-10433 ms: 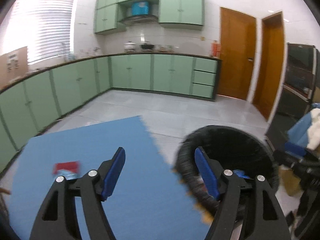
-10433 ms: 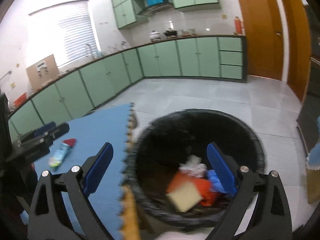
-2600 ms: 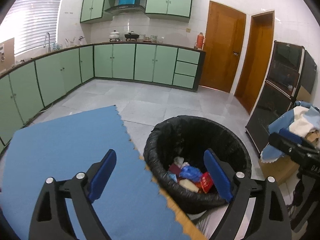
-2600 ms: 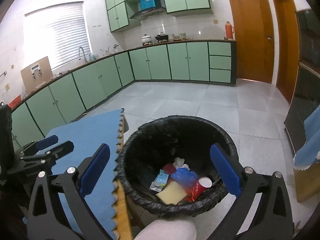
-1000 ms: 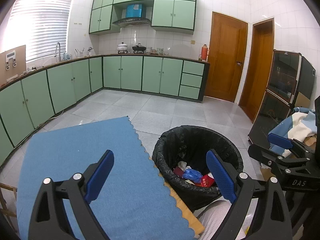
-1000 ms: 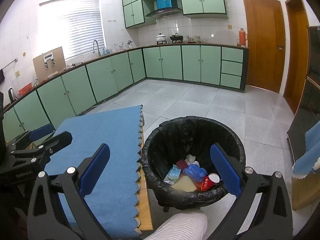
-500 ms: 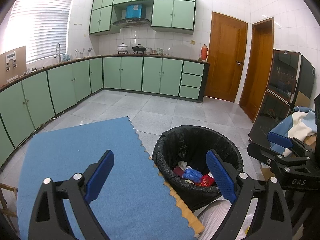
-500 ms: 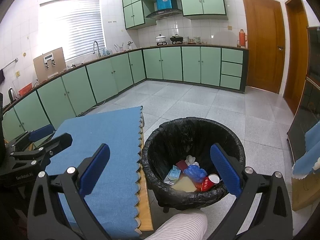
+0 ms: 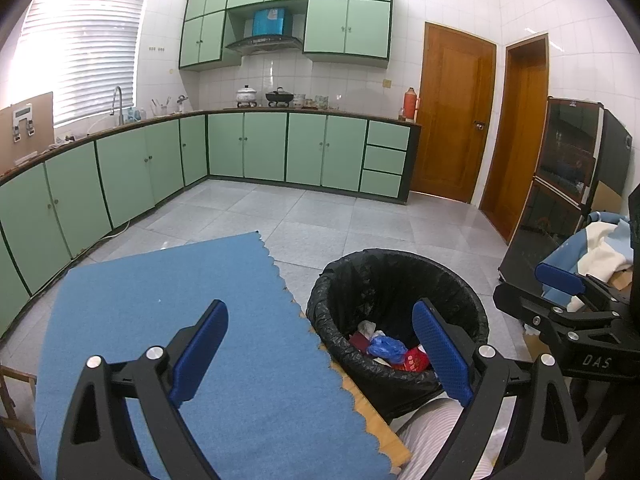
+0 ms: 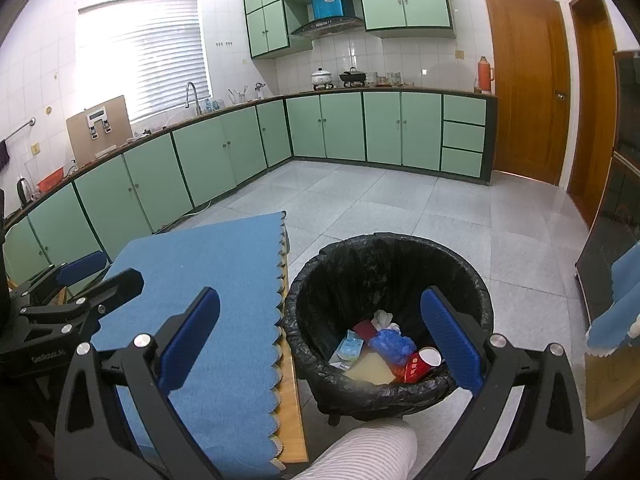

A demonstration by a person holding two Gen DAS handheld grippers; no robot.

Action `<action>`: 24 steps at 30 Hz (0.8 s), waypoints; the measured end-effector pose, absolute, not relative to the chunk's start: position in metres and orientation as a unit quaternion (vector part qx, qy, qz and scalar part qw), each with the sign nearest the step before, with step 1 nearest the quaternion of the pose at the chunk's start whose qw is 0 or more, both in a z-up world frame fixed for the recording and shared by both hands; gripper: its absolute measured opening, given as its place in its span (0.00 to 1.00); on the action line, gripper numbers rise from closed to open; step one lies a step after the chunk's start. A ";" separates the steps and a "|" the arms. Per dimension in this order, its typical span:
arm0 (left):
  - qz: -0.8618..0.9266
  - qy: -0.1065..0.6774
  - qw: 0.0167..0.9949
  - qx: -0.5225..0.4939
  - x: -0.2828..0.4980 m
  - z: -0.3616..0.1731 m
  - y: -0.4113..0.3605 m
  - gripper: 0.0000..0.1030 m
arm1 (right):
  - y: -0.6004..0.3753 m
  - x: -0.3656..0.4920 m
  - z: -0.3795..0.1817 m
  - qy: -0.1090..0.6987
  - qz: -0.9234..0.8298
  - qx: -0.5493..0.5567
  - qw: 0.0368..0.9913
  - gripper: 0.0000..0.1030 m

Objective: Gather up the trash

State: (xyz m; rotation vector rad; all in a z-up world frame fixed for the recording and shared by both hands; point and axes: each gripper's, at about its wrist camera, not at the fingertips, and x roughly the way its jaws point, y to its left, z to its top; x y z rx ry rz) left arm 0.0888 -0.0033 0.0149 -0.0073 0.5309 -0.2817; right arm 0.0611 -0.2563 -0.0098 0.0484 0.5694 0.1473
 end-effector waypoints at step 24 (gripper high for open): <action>-0.137 0.266 0.954 -0.001 0.089 0.015 -0.002 0.89 | -0.255 0.063 -0.011 0.283 0.072 0.025 0.956 0.95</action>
